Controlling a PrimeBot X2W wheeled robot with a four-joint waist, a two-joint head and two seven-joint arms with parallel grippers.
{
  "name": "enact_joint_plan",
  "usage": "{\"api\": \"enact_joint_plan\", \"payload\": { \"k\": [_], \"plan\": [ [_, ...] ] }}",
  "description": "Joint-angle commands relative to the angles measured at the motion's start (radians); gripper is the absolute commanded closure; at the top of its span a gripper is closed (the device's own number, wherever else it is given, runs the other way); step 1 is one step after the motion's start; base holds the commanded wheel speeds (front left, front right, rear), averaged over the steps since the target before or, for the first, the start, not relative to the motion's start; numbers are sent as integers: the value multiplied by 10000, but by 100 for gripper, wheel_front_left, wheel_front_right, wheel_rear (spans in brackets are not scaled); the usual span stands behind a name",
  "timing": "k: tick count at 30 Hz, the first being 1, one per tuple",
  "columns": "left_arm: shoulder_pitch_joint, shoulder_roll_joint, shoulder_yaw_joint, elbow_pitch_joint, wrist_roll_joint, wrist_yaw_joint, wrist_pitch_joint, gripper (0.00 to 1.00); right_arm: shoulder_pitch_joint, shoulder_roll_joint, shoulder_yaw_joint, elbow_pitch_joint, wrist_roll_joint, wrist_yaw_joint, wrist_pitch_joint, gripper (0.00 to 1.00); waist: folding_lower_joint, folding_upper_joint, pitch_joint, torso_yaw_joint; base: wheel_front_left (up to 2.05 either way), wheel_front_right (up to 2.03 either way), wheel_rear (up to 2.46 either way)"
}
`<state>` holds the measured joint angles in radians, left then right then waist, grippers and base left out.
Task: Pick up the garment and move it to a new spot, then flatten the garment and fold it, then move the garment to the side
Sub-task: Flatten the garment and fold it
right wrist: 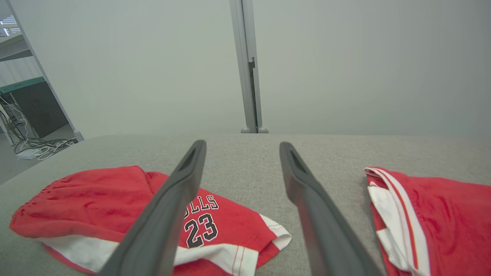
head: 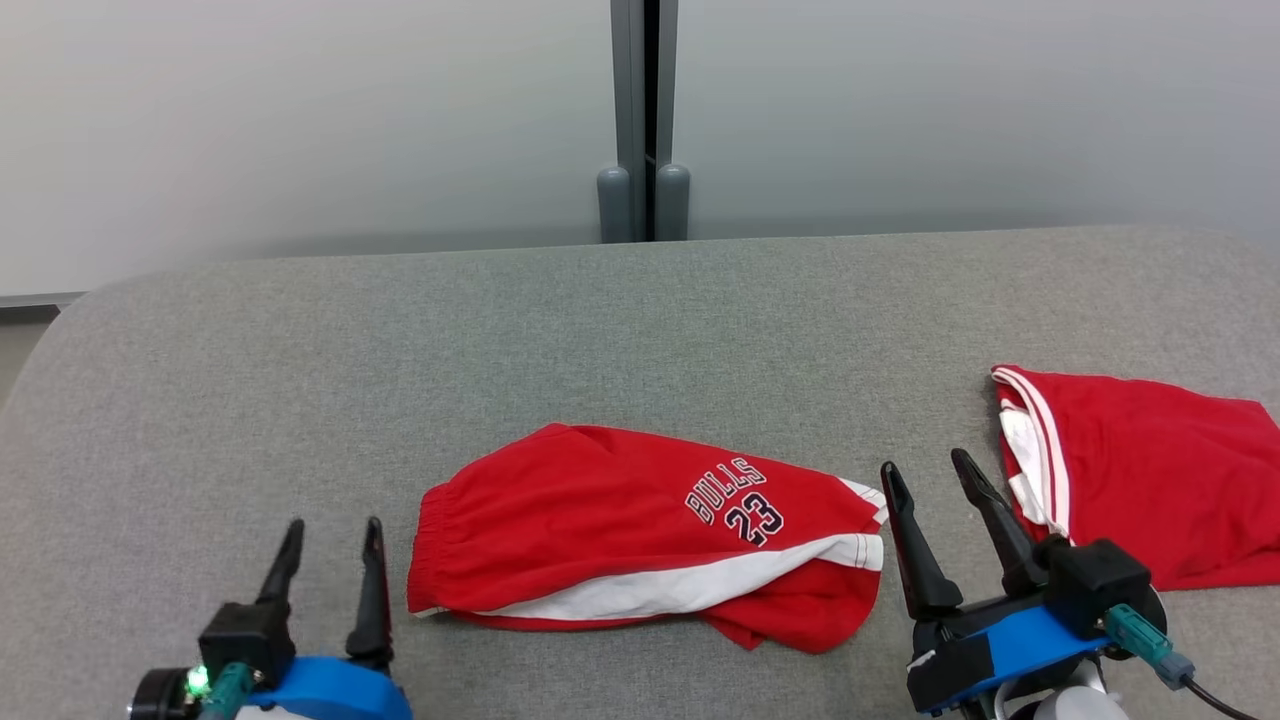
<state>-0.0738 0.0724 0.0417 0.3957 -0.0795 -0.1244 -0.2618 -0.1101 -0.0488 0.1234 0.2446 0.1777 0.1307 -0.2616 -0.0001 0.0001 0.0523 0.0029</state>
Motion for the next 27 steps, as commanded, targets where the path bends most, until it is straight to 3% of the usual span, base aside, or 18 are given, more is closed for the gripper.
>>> {"api": "enact_joint_plan", "payload": {
  "k": [1,15,27],
  "plan": [
    [185,-26,-189,134,-22,-79,-43,0,181,-32,-7,50,33,2,-45,0,1,-1,-1,-11,0,0,0],
    [769,767,-2088,653,-1382,-70,-45,0,-28,-32,-120,83,-59,2,-48,0,1,-1,281,-422,0,0,0],
    [906,1356,-2941,353,-2247,-70,-45,0,5,-32,-146,81,18,3,-47,0,1,-1,356,-491,0,0,0]
  ]
}}
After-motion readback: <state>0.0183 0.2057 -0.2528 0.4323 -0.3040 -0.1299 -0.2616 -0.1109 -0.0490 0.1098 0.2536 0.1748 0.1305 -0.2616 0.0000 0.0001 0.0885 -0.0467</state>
